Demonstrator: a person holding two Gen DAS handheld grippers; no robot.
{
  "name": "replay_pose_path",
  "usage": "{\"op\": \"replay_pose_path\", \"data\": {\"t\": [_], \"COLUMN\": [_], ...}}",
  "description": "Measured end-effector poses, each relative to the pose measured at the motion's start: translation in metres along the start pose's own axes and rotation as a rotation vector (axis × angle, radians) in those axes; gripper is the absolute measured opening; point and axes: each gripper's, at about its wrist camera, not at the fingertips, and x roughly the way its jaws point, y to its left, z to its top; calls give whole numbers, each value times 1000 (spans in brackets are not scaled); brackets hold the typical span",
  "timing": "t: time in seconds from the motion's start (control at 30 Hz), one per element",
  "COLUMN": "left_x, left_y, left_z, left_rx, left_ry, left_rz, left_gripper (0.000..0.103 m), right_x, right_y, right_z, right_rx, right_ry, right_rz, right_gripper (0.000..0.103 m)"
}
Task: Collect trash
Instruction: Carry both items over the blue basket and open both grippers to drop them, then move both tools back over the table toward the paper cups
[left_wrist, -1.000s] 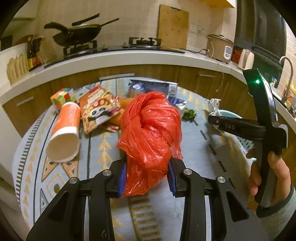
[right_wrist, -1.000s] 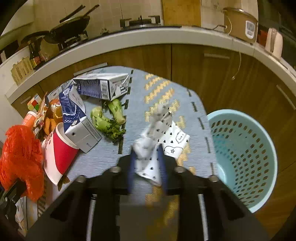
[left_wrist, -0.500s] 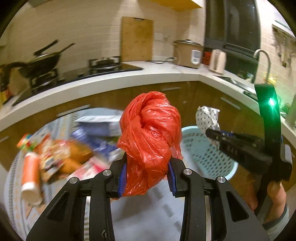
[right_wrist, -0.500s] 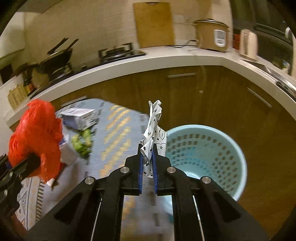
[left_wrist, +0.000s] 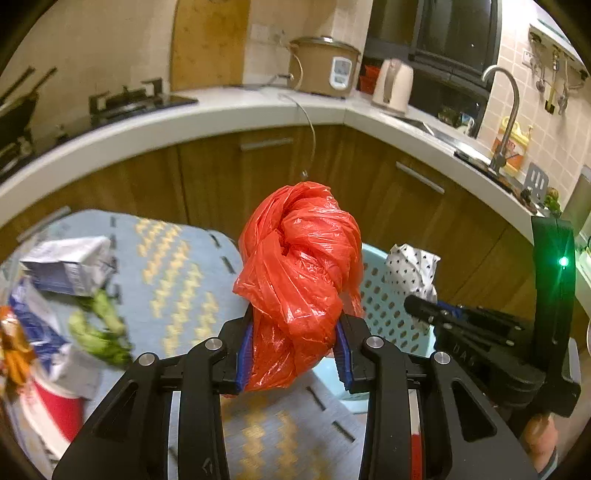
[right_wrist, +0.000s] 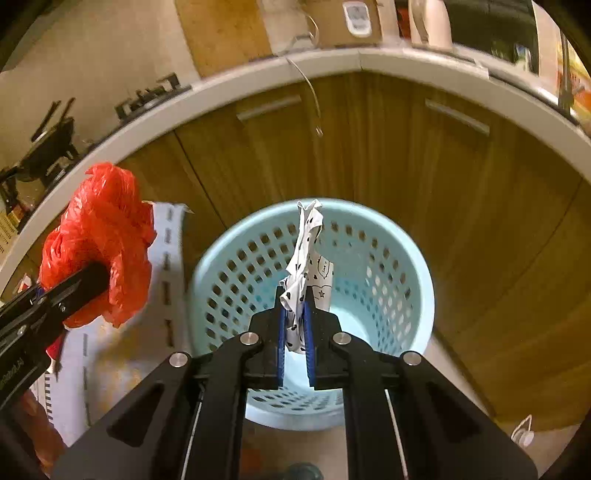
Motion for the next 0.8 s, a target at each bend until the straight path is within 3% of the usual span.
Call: {"op": "replay_pose_path", "data": {"t": [0.23, 0.43, 0.53, 0.6, 0.8], "left_x": [30, 31, 25, 22, 5], "left_y": [-6, -6, -5, -4, 6], "left_z": [-7, -9, -10, -10, -13], "left_rx": [-6, 1, 2, 3, -20], "left_ry": [67, 73, 63, 59, 33], "left_rz": [-21, -11, -7, -4, 4], "left_gripper": [38, 57, 62, 66, 67], "right_x": [19, 24, 26, 29, 18], "right_y": [-16, -22, -20, -20, -11], "right_z": [-10, -13, -10, -7, -7], "right_rx": [40, 58, 62, 66, 38], "right_ry": [70, 89, 93, 93, 56], "right_rz": [-21, -22, -29, -27, -47], "right_gripper": [7, 9, 14, 23, 41]}}
